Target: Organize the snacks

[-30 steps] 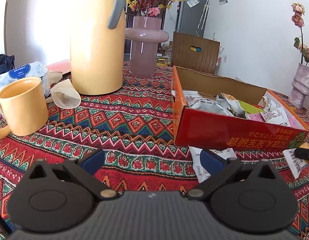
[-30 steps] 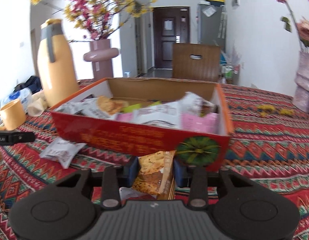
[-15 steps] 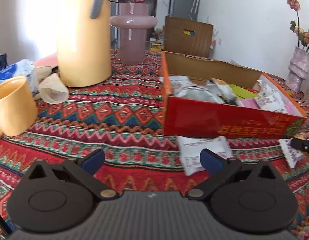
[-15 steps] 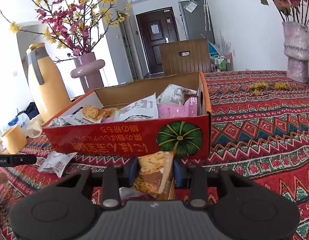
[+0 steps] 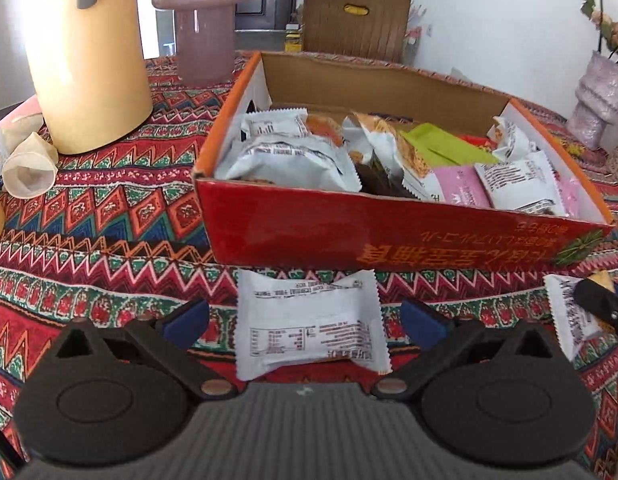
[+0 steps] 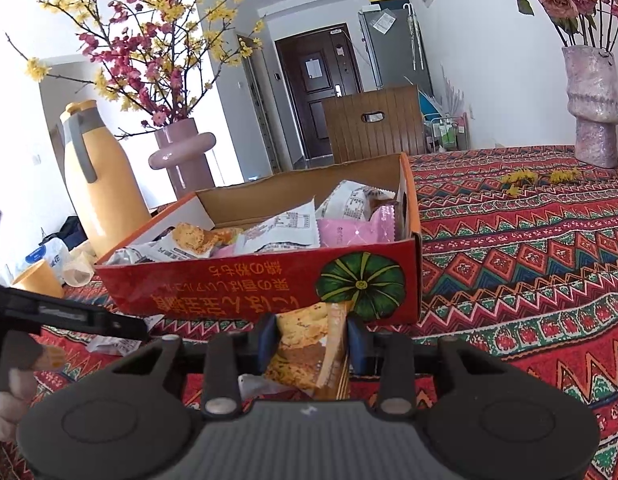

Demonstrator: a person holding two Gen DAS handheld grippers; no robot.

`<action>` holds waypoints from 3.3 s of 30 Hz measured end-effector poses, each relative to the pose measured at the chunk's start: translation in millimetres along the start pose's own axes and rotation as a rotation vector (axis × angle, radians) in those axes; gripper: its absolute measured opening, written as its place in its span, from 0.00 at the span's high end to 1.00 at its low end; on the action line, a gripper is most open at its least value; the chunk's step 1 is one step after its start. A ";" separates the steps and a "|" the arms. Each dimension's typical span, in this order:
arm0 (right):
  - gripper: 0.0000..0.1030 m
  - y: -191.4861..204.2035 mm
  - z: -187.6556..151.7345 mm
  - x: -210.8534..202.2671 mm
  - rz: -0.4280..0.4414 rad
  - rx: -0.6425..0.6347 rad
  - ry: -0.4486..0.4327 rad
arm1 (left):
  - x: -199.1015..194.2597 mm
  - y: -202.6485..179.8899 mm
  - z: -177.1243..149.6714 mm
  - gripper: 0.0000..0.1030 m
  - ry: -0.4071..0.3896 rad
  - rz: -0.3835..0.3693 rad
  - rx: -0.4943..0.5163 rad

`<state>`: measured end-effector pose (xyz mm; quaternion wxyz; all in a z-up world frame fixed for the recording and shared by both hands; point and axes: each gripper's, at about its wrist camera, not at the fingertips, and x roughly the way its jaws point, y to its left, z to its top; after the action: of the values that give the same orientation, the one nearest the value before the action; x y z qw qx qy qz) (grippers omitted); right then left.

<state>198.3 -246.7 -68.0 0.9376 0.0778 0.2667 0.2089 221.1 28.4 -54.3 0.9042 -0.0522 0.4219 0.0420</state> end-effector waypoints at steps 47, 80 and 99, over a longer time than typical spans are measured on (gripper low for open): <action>0.65 24.3 102.7 -7.0 0.001 -0.075 -0.207 | -91.3 -25.9 70.5 0.42 -0.365 -0.040 0.043; 0.15 17.5 87.8 57.2 -0.104 -0.060 -0.164 | -44.5 -14.9 73.3 0.00 -0.491 -0.047 -0.021; 0.00 26.1 97.7 18.9 -0.113 -0.074 -0.248 | -103.9 -7.8 55.1 0.00 -0.571 0.012 -0.025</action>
<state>255.8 -218.4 12.5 0.9759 0.0533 0.1447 0.1545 197.2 24.5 61.0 0.9854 -0.0468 0.1501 0.0653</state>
